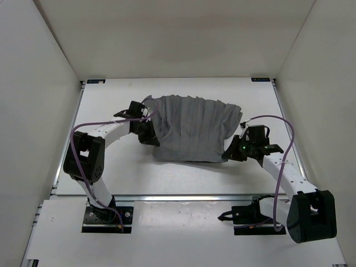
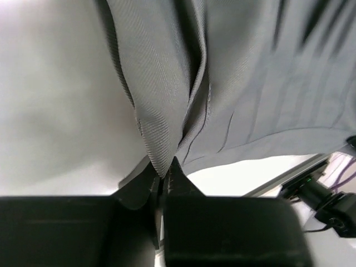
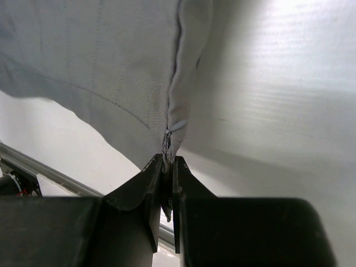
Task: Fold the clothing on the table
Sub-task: Flatten the skirt out
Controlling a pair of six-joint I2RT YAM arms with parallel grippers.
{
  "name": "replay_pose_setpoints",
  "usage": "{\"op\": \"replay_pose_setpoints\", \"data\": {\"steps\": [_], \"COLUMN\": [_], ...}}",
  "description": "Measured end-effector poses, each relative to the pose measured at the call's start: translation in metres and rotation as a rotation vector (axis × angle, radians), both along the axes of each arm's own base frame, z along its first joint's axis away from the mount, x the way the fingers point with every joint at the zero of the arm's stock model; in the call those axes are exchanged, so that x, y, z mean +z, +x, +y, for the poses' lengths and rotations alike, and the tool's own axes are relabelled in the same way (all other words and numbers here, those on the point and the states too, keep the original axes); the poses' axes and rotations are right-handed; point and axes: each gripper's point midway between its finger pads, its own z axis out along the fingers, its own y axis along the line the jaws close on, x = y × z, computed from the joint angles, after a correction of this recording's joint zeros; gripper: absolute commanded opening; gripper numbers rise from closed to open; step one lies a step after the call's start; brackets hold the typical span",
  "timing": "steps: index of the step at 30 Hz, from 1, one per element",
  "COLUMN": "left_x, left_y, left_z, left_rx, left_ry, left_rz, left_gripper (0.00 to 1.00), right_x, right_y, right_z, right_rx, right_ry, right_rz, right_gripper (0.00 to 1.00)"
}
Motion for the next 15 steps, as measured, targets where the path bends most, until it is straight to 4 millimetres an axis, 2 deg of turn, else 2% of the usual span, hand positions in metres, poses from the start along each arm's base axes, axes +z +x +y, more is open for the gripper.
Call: {"op": "replay_pose_setpoints", "data": {"steps": [4, 8, 11, 15], "left_x": [-0.028, -0.039, -0.041, -0.036], "left_y": [-0.037, -0.063, -0.074, -0.09], "left_z": [0.013, 0.011, 0.006, 0.007], "left_rx": [0.013, 0.011, 0.014, 0.032], "left_ry": [0.016, 0.013, -0.003, -0.02], "left_rz": [0.071, 0.089, 0.077, 0.045], "left_gripper": [0.51, 0.79, 0.82, 0.76], "right_x": [-0.014, -0.017, -0.018, -0.019], "right_y": [-0.008, -0.01, -0.011, -0.012], "right_z": [0.002, 0.004, 0.005, 0.005], "right_rx": [0.01, 0.019, 0.026, 0.029], "right_ry": [0.011, 0.021, 0.025, 0.026], "right_rz": [0.045, 0.052, 0.053, 0.057], "right_gripper": [0.0, 0.0, 0.01, 0.0]}}
